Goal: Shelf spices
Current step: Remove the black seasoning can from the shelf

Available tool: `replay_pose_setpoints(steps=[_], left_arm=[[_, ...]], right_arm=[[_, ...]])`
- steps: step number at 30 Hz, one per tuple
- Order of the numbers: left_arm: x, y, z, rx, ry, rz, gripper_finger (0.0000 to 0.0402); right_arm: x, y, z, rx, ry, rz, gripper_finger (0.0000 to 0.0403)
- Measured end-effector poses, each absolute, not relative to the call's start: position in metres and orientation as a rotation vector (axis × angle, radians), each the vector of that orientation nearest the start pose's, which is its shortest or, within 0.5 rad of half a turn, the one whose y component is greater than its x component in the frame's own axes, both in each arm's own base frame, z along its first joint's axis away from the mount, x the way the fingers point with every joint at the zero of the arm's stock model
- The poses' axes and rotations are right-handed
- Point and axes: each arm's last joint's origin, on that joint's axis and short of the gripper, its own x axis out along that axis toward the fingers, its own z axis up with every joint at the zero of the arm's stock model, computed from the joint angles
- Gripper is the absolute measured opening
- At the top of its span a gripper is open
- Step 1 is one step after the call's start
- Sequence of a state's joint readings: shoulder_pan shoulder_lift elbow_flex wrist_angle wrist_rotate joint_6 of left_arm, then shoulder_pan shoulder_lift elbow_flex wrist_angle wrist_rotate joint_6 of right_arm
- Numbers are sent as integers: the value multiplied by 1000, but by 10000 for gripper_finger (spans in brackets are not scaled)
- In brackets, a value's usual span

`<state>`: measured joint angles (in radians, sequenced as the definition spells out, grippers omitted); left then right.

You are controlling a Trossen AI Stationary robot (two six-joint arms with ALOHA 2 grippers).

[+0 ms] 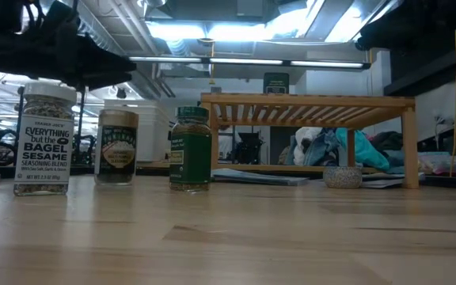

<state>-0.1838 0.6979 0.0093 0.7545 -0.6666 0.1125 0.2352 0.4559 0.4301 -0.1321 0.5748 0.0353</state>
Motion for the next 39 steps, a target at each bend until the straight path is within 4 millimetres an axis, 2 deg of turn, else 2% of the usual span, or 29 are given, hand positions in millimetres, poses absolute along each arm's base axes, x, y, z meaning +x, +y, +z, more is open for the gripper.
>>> replay_pose_setpoints(steps=[17,25,39], left_arm=[[99,-10,166,54,56,384,368],[96,-13,170,69,22,291,360],[96,-13,169,93,29,288,361]], right_arm=[[121,13,259,-27,139,-341,182],[121,13,259,-27,139,-341,182],[121,13,259,-28,140,-341,182]])
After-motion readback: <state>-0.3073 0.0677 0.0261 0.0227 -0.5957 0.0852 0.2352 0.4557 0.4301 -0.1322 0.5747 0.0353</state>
